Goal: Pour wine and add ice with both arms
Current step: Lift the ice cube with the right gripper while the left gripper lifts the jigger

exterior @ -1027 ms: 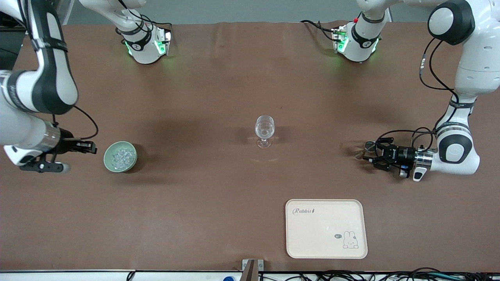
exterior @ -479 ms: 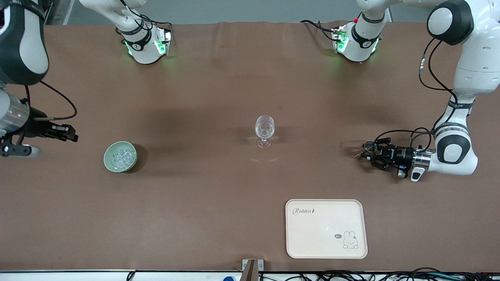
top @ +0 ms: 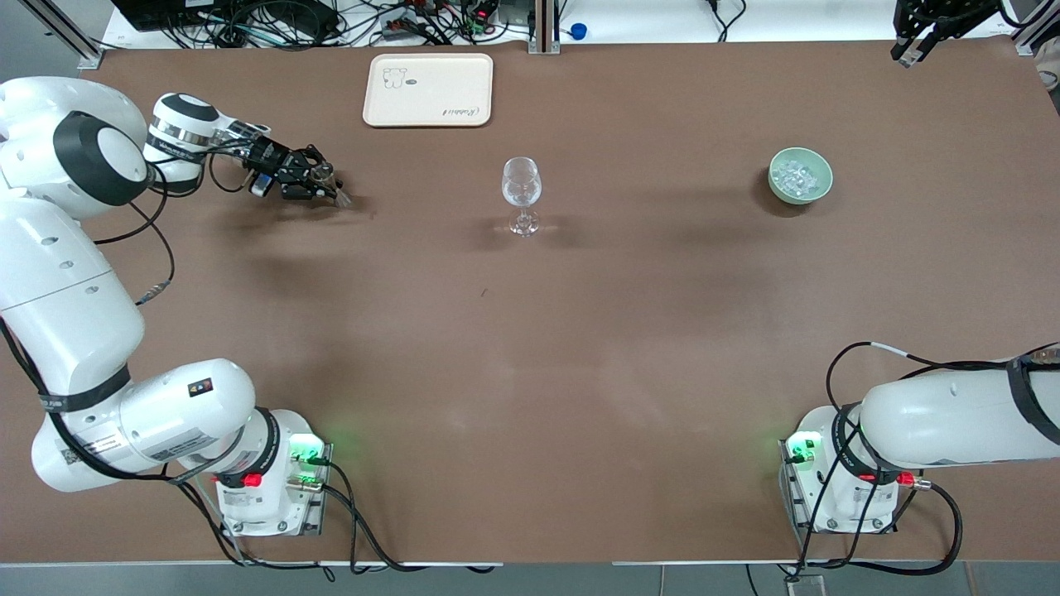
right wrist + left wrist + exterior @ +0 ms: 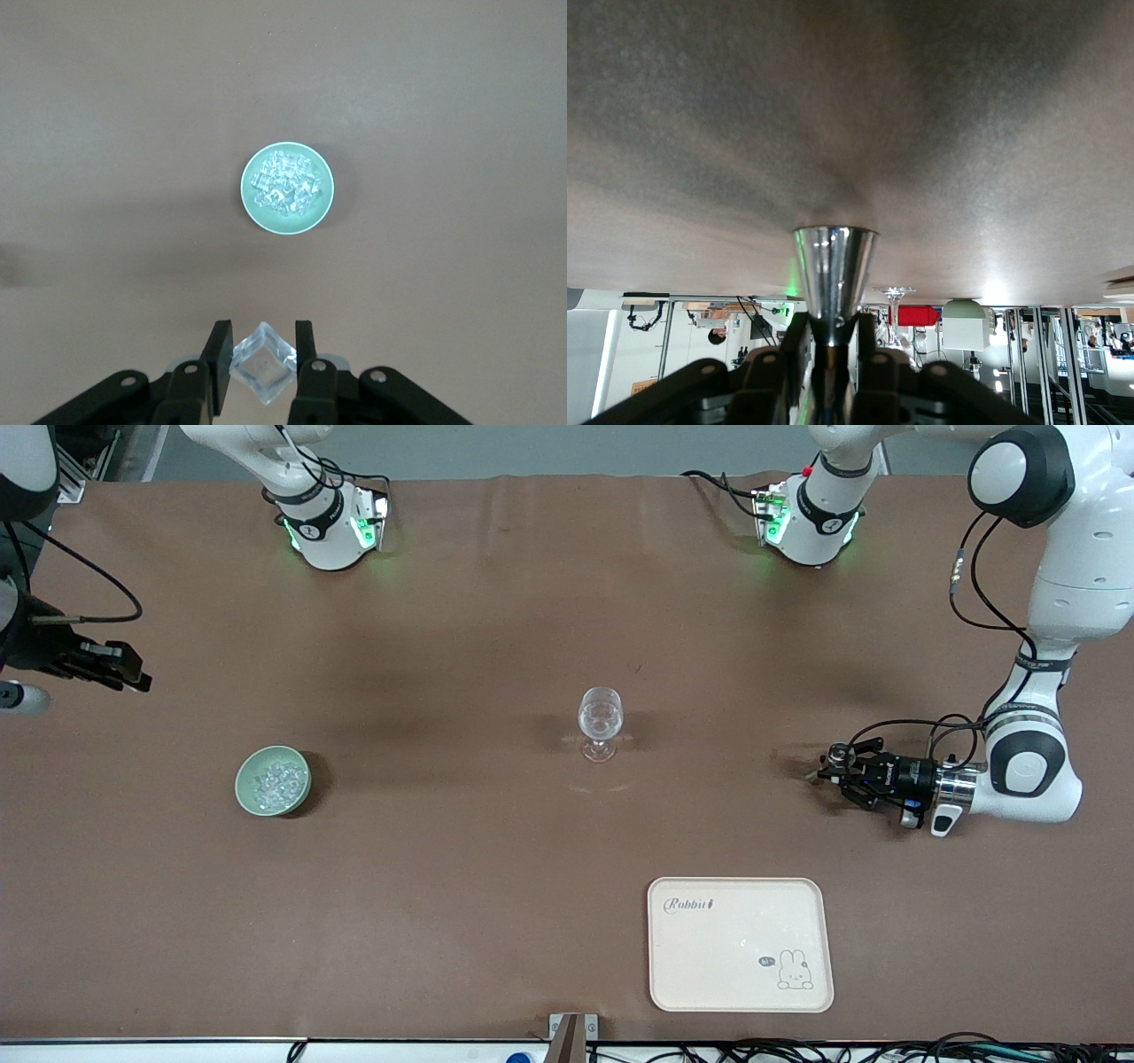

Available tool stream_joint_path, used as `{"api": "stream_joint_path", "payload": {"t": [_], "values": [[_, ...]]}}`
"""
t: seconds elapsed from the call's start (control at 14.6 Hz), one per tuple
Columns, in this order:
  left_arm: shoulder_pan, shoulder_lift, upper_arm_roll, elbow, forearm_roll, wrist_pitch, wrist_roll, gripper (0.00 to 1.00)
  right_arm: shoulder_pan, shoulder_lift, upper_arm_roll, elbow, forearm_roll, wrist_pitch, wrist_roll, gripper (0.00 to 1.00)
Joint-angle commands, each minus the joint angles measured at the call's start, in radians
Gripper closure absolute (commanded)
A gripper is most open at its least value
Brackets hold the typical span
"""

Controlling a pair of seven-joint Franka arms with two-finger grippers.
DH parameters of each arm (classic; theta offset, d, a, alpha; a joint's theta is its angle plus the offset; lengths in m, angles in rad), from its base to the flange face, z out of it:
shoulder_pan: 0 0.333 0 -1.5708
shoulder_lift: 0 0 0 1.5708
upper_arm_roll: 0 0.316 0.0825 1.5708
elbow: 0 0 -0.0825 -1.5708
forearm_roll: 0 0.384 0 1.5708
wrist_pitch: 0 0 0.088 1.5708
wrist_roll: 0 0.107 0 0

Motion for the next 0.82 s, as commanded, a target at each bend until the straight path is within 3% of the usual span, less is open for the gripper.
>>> {"api": "stream_joint_path", "payload": {"t": [0.0, 0.21, 0.34, 0.75], "values": [[0.001, 0.000, -0.001, -0.007, -0.018, -0.002, -0.006, 0.84, -0.009, -0.042, 0.007, -0.063, 0.015, 0.020, 0.005, 0.94], [-0.002, -0.005, -0.004, -0.003, -0.018, -0.002, -0.015, 0.90, -0.010, -0.036, 0.007, -0.037, 0.010, 0.028, 0.003, 0.94], [-0.005, -0.014, -0.024, -0.002, -0.018, -0.002, -0.029, 0.99, -0.009, -0.033, 0.007, -0.010, 0.007, 0.023, -0.005, 0.95], [-0.001, -0.025, -0.104, 0.003, -0.020, -0.002, -0.053, 0.99, -0.010, -0.026, 0.007, 0.050, 0.007, 0.016, -0.001, 0.95]]}}
